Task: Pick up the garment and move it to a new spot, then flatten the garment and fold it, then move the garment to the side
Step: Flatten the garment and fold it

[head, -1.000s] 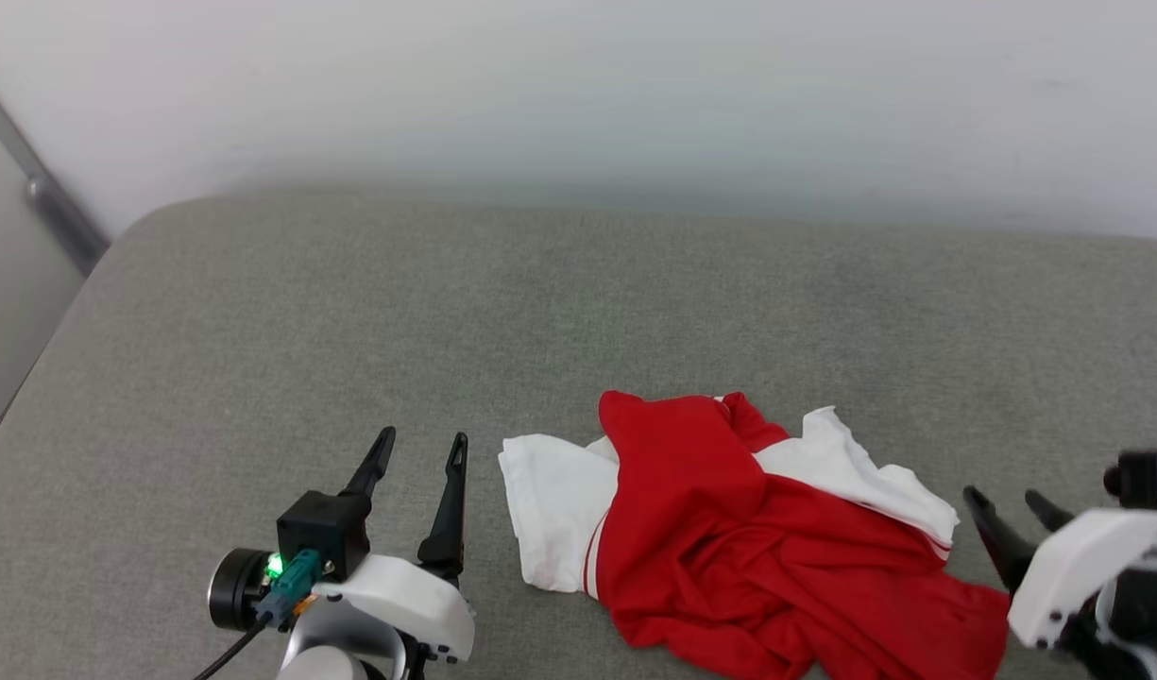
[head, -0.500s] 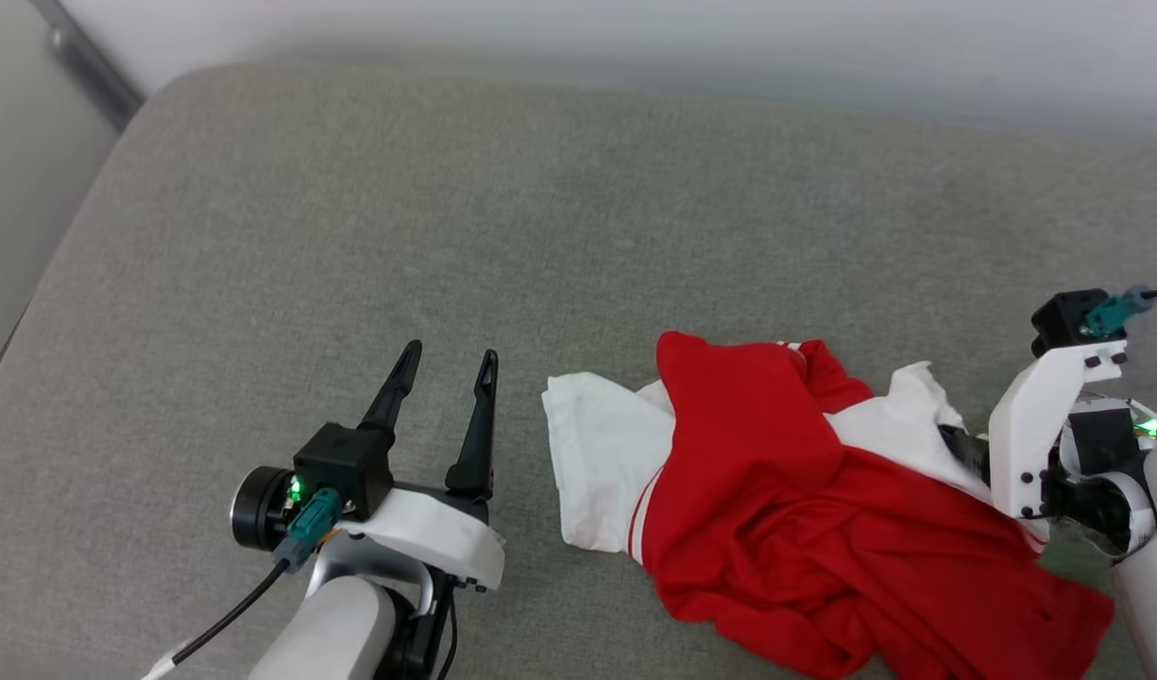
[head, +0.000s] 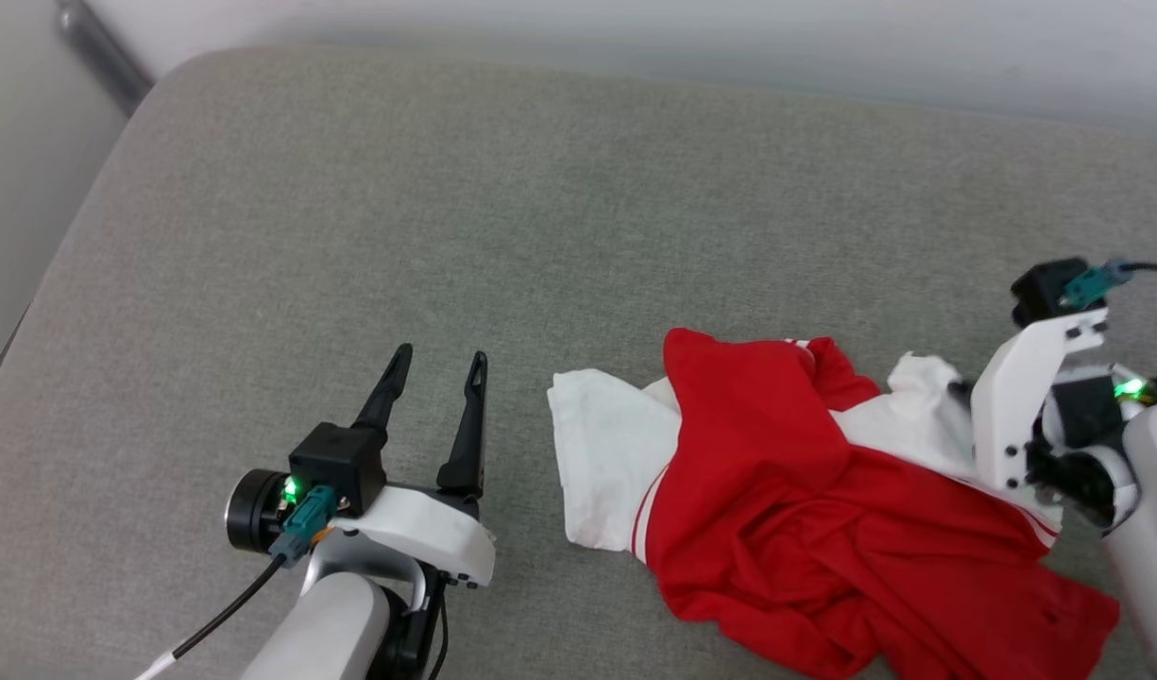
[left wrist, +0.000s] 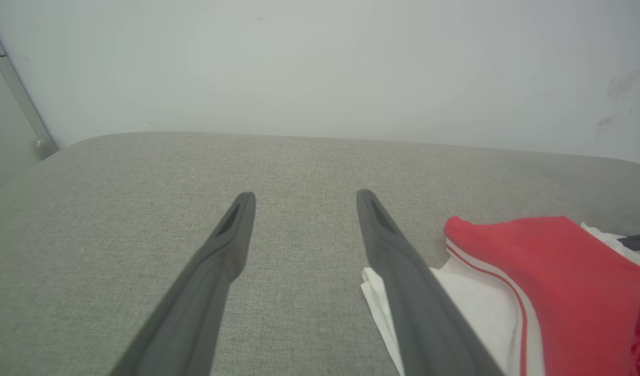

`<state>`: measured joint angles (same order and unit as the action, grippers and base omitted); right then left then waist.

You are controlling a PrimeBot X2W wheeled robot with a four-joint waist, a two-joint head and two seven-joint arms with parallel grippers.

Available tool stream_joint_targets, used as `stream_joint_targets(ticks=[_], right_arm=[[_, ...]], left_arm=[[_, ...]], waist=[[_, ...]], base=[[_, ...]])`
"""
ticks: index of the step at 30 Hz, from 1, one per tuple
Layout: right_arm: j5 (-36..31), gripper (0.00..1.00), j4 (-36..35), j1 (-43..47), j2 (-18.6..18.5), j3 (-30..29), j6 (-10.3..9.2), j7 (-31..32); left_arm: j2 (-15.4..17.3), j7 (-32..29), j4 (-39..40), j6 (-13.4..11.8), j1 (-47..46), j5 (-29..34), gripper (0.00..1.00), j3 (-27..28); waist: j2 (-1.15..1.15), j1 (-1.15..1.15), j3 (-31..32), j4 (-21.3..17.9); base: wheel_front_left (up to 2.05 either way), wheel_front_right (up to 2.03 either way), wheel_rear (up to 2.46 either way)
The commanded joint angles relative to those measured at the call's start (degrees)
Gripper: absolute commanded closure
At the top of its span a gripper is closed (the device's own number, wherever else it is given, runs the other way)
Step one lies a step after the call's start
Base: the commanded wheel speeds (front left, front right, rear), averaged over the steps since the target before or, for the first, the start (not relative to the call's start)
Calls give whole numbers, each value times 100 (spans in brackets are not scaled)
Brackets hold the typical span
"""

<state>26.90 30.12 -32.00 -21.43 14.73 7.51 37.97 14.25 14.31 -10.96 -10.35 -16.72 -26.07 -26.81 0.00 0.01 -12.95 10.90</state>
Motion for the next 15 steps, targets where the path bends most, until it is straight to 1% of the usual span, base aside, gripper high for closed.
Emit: stream_joint_targets(ticks=[1,5,9,12,15], right_arm=[[-40,100,-51,-114,-82,-46,-4,-74],[-286,100,-267,-53,-182,-538,-4,-598],[-452,100,-342,350,-216,-1486,-5,-868],[-629,100,-249,854,-67,-2228,-4,-923],[-745,100,-16,1435,177,-2775,-4,-923]], left_arm=[[27,30,-4,-26,48,-15,0,22],[62,32,1,-51,138,-22,0,29],[105,-2,8,-59,213,-44,0,19],[123,-26,18,-73,260,-69,0,6],[139,-42,39,-85,306,-81,0,-8]], waist=[[0,-1,87,-85],[0,-1,273,-252],[0,-1,435,-391],[0,-1,535,-459],[0,-1,600,-500]], base=[[0,0,0],[0,0,0],[0,0,0],[0,0,0],[0,0,0]])
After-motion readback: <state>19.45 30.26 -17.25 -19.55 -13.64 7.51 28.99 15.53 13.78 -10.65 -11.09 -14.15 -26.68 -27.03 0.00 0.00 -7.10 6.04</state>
